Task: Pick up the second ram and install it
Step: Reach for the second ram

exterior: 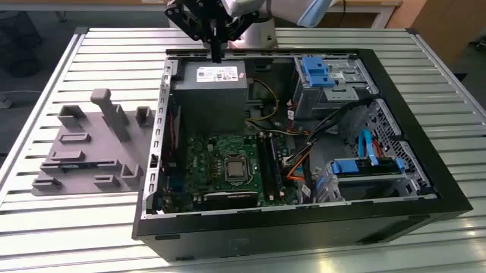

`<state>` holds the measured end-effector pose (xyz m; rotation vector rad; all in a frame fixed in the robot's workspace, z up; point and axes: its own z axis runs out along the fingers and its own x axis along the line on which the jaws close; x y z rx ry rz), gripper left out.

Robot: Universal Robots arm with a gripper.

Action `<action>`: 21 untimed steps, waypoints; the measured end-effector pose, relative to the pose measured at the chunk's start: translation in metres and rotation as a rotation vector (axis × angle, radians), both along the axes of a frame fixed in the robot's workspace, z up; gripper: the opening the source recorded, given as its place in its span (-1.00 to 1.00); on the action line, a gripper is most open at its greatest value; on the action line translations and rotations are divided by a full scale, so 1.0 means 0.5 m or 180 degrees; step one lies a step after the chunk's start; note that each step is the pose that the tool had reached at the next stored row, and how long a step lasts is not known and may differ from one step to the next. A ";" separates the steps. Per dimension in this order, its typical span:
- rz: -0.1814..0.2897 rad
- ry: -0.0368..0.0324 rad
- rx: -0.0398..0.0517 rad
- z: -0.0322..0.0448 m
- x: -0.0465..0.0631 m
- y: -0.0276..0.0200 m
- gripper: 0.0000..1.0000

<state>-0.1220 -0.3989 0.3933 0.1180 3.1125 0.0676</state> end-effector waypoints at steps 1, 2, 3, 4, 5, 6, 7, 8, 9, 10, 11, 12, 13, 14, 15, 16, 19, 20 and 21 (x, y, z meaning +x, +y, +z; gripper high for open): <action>0.0000 0.0000 0.0000 0.000 0.000 0.0000 -0.79; 0.0000 0.0000 0.0000 0.000 0.000 0.0000 -0.79; 0.0000 0.0000 0.0000 0.000 0.000 0.0000 -0.79; 0.0000 0.0000 0.0000 0.000 0.000 0.0001 -0.79; 0.0000 0.0000 0.0000 0.000 -0.001 0.0001 -0.79; 0.0000 0.0000 0.0000 0.000 -0.001 0.0001 -0.79; -0.0001 0.0000 0.0000 0.000 -0.002 0.0000 -0.79; 0.0000 0.0000 0.0000 0.000 -0.003 0.0000 -0.79; 0.0000 0.0000 0.0000 0.000 -0.004 0.0000 -0.79; 0.0000 0.0000 0.0000 0.000 -0.005 0.0000 -0.79; 0.0000 0.0000 0.0000 0.000 -0.006 0.0000 -0.79; 0.0000 0.0000 0.0000 0.000 -0.006 0.0000 -0.79; 0.0000 0.0000 0.0000 0.000 -0.007 0.0000 -0.79; 0.0000 0.0000 0.0000 0.000 -0.008 0.0000 -0.79; 0.0000 0.0000 0.0000 0.000 -0.009 0.0000 -0.79; 0.0000 0.0000 0.0000 0.000 -0.010 0.0000 -0.79; 0.0000 0.0000 0.0000 0.000 -0.014 0.0000 -0.79; 0.0000 0.0000 0.0000 0.000 -0.016 0.0000 -0.79; 0.0000 0.0000 0.0000 0.000 -0.017 0.0000 -0.79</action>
